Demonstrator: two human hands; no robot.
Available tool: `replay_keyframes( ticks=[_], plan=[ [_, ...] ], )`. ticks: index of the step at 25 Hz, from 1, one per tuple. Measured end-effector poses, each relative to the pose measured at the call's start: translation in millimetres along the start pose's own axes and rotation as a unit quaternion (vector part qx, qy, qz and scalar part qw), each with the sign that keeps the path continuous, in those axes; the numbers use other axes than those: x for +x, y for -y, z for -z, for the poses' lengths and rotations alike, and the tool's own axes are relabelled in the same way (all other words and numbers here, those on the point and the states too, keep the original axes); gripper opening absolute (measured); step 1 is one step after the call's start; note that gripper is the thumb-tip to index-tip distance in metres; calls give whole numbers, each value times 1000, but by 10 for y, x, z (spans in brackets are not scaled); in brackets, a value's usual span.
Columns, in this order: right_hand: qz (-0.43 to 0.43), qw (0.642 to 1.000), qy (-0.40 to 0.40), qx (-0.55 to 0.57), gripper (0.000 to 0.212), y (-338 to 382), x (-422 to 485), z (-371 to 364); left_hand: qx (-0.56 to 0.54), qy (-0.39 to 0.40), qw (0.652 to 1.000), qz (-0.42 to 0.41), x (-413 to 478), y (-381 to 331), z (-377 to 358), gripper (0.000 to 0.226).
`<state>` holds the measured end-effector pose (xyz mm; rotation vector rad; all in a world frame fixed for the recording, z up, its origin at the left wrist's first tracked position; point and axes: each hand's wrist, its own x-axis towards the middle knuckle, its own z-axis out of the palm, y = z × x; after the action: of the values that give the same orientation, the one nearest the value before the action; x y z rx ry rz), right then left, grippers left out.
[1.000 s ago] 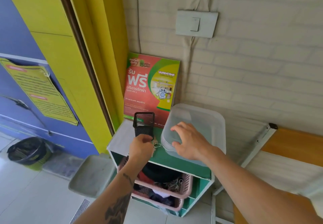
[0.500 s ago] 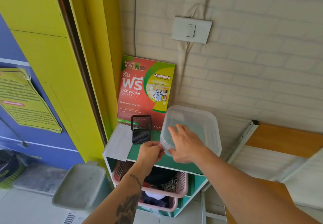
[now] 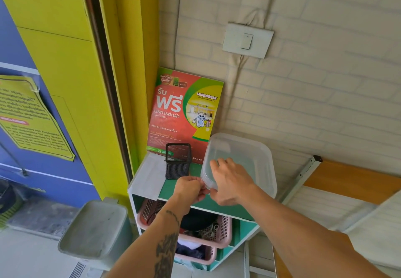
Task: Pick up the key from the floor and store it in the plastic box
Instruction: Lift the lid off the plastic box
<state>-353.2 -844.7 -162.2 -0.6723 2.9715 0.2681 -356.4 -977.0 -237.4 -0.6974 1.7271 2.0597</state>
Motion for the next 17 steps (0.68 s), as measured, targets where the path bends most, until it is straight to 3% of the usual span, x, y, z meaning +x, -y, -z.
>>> replay_keyframes(
  ticks=[8, 17],
  plan=[
    [21, 999, -4, -48, 81, -26, 27, -48, -7, -4, 1000, 2, -40, -46, -23, 12],
    [39, 998, -20, -41, 81, -82, 25, -62, -5, 3, 1000, 4, -33, -55, 15, 11]
  ],
)
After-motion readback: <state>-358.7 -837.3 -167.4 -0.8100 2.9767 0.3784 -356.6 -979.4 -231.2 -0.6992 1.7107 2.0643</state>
